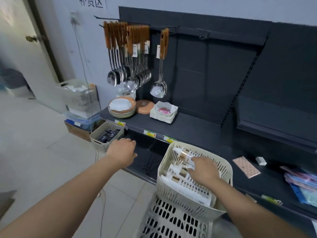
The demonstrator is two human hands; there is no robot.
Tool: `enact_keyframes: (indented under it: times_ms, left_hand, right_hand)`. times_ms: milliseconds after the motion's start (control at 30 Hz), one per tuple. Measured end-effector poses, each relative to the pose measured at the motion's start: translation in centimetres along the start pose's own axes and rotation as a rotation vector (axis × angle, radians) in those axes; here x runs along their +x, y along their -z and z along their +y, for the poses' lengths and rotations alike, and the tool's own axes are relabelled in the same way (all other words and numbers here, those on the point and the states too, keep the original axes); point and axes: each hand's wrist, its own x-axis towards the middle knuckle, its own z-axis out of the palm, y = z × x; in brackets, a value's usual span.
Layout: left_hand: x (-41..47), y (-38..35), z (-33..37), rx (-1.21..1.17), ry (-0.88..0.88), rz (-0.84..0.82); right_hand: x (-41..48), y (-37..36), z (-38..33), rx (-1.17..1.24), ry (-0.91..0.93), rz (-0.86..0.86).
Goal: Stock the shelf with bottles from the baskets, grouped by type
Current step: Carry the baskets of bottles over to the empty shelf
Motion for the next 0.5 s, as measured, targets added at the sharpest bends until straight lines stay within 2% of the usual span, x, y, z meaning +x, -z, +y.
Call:
enact_keyframes:
  times_ms: [100,233,367,500]
  left_hand:
    - [-0.6,0.9,-5.3,0.032,0.011,0.02]
    - [-2.0,1.0,-17.3,0.055,0.094,0.06]
    - [-2.2,1.1,-18.5,0.077,0.108,0.047]
    - [-2.6,0.8,-25.2,0.068,0.196,0.046]
  right_hand:
    - [1.3,0.8,-5.9,0.001,0.023,0.029]
    - [3.2,2.2,-18.3,0.012,0.138,0.066]
    - [3.8,3.6,-20.2,-0.006,0.153,0.074]
    - [5.2,4.9,-26.9,-0.019,0.262,0.068]
